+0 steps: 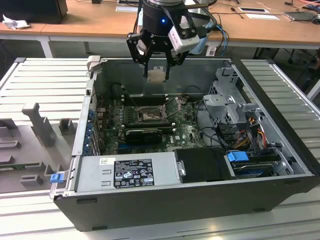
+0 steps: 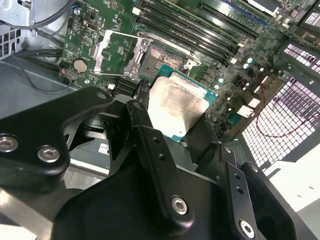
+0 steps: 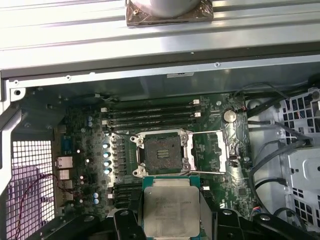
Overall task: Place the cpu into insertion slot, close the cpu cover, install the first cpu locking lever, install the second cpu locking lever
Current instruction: 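Place the cpu into insertion slot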
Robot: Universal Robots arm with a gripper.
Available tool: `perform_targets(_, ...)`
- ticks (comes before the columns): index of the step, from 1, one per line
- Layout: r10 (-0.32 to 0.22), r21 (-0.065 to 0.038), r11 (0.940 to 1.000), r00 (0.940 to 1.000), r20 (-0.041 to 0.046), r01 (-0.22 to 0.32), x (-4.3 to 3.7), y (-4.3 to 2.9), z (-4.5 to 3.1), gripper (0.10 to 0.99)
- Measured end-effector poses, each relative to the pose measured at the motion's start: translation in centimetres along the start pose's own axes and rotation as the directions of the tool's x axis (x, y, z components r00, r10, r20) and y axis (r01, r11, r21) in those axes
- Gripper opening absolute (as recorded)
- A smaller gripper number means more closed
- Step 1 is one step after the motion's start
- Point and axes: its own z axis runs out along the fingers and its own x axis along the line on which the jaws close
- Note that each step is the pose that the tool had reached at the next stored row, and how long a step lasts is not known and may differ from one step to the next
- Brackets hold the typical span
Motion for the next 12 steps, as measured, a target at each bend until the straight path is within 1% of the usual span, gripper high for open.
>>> perform_targets(6, 0.011, 0.000, 0.9999, 0.9999, 0.0010, -0.011, 0.00, 0.00, 0.00, 0.541)
perform_targets(12, 0.044, -0.001, 0.9990, 0.9990, 0.0038, -0.044, 0.00, 0.00, 0.01, 0.541)
